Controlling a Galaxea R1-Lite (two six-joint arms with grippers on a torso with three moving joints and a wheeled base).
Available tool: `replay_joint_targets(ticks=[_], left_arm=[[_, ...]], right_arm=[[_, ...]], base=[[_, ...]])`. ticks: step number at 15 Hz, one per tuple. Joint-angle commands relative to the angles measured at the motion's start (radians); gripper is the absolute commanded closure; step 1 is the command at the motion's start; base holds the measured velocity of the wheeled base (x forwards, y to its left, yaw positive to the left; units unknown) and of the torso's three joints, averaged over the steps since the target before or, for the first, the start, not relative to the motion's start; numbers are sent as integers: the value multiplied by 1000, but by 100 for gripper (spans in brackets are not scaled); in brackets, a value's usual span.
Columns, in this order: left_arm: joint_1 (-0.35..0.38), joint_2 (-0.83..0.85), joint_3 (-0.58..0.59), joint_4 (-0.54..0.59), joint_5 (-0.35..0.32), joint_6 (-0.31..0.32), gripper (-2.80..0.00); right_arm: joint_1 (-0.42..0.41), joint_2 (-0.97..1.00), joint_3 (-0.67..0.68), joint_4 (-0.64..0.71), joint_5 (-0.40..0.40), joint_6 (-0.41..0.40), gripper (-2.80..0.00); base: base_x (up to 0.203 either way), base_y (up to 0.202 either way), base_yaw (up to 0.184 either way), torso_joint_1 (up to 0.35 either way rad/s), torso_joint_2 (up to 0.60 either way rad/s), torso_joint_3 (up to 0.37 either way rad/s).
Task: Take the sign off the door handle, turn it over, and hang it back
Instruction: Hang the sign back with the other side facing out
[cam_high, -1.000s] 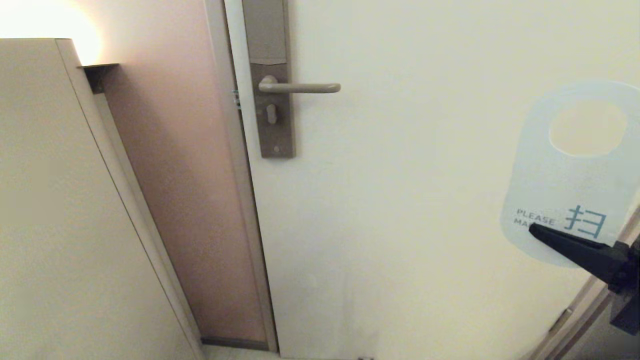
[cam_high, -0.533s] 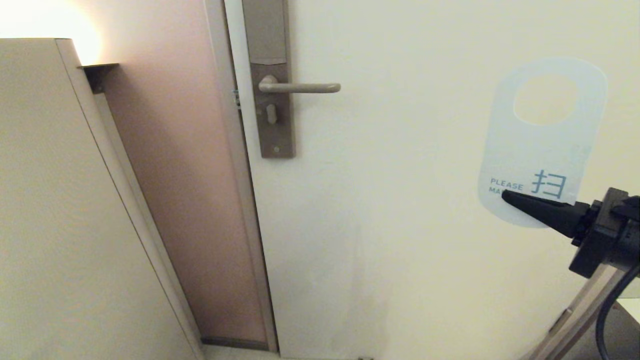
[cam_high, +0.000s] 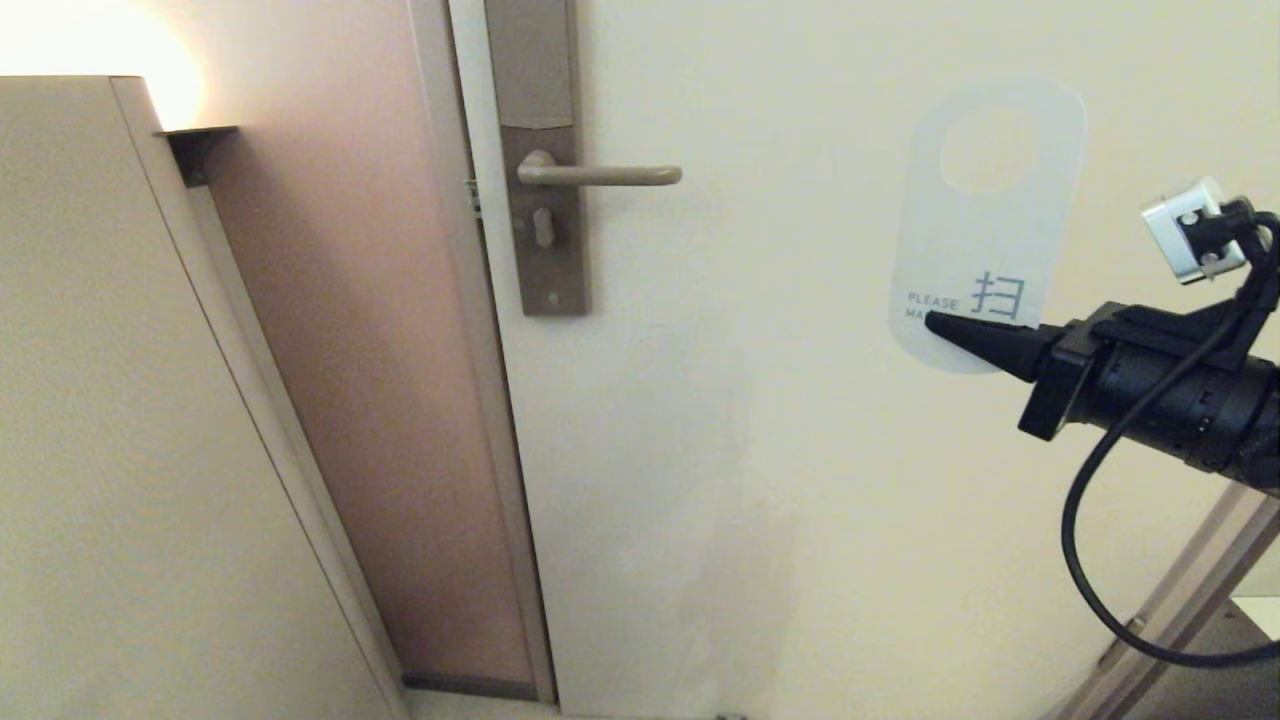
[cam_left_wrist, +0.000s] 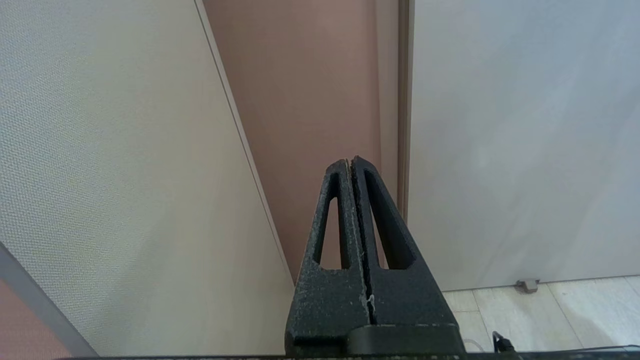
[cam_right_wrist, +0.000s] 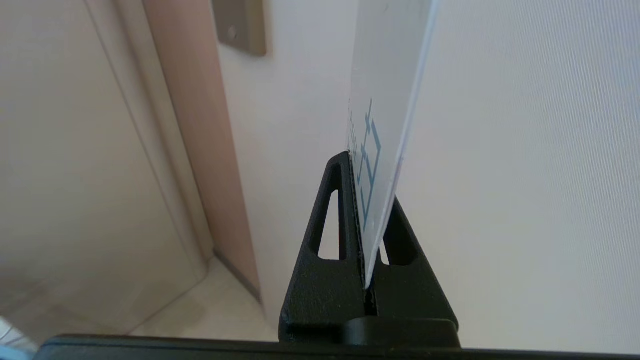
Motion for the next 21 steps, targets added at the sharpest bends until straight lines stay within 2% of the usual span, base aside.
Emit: replay_joint_targets(ticks=[1, 13, 21], left_arm=[[0, 1, 0, 0, 1, 0, 0], [0, 1, 0, 0, 0, 0, 0], [0, 1, 0, 0, -1, 0, 0]], right_arm=[[1, 83, -66, -6, 4, 1, 0], [118, 213, -224, 1, 16, 2, 0], [181, 380, -393, 3, 10, -2, 0]], base=[[0, 0, 0, 0, 0, 0], [0, 0, 0, 0, 0, 0], [0, 0, 0, 0, 0, 0]])
